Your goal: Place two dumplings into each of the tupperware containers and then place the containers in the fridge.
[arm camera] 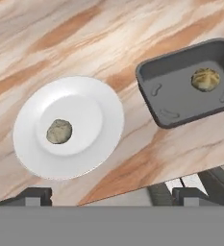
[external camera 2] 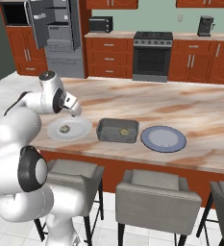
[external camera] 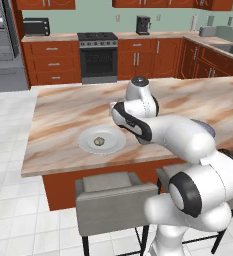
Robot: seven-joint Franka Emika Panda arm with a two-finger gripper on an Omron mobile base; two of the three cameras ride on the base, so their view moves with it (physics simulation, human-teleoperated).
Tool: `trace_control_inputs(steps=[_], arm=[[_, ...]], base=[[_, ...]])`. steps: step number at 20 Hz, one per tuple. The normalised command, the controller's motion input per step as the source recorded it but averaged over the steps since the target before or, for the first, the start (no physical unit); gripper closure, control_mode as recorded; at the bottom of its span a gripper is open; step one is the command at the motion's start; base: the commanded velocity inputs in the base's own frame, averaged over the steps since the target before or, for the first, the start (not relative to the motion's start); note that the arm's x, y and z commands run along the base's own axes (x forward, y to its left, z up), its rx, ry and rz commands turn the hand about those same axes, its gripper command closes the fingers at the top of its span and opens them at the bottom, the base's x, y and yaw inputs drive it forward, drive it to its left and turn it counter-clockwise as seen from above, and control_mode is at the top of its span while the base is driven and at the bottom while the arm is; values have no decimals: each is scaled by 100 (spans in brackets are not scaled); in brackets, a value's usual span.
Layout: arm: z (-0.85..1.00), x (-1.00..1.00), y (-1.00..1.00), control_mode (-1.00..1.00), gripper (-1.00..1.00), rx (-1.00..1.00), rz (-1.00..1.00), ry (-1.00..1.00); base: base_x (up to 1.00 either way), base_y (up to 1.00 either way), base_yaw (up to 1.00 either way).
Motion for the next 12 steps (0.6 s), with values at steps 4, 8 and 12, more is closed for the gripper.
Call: trace_control_inputs(steps=[4, 8, 12], arm=[[5, -34, 52, -100, -100, -5, 41, 16], [-17, -10, 18, -100, -100, 0, 41, 4], [-57, 0, 4, -100, -100, 8, 10, 0]], base=[[0, 0, 0], [0, 0, 0], [0, 0, 0]])
